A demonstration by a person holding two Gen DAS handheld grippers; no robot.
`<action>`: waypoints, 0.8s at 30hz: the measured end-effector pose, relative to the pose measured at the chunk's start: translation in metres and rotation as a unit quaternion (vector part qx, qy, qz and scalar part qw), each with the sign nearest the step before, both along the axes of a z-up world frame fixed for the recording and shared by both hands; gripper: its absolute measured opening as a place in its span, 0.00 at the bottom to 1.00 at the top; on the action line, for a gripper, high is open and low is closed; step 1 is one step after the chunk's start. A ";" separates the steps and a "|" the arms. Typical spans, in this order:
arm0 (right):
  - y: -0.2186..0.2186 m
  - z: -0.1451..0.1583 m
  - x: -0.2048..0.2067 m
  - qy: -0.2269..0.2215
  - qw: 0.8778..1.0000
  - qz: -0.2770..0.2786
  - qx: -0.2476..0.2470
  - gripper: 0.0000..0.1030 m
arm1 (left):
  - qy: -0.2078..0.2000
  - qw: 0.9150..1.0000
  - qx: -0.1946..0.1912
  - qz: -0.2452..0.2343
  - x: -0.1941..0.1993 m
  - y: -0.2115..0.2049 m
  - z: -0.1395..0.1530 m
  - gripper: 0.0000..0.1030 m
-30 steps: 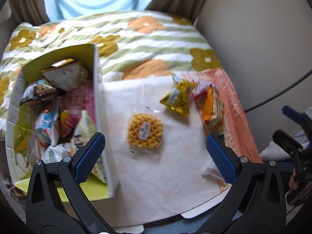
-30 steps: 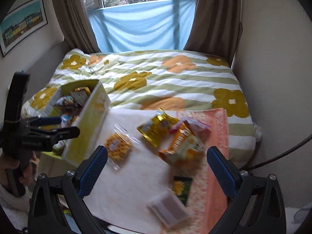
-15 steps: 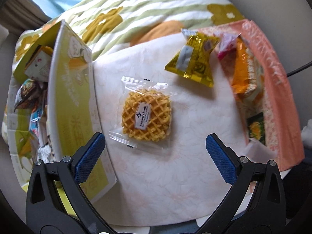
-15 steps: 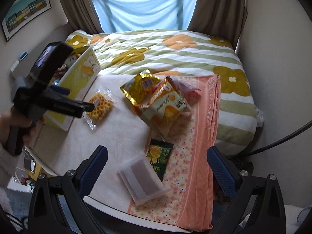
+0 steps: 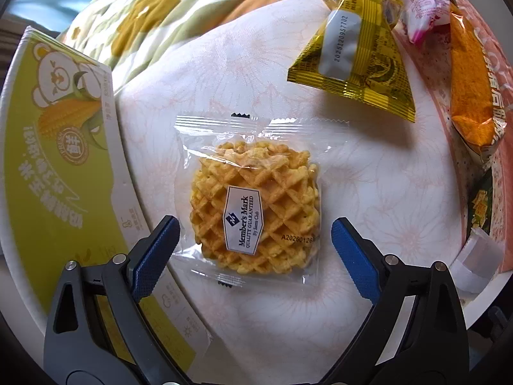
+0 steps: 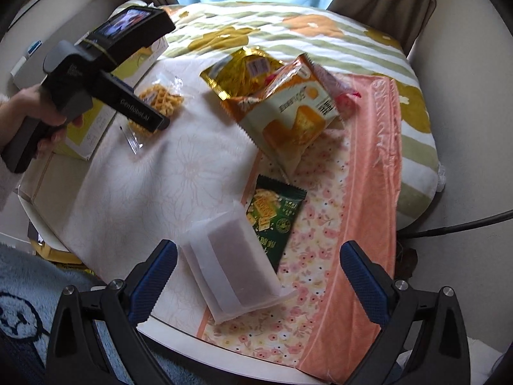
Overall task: Organize snacks
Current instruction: 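Grasp the wrapped waffle with the left gripper while the right grasps the white packet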
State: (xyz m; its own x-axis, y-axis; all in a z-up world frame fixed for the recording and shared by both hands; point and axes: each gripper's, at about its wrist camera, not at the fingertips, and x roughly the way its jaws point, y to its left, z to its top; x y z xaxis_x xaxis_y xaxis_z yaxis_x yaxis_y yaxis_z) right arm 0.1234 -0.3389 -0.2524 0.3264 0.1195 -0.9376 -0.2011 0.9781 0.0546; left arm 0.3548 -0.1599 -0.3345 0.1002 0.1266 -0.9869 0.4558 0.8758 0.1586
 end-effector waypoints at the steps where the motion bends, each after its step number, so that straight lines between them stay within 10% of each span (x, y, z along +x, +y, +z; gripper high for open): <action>1: 0.002 -0.004 0.000 0.005 1.000 0.003 0.001 0.98 | 0.004 1.000 -0.004 0.000 0.002 0.001 -0.001 0.91; 24: 0.037 -0.049 -0.013 0.010 0.995 0.089 -0.053 0.98 | -0.016 0.999 -0.043 -0.004 -0.019 0.004 0.005 0.70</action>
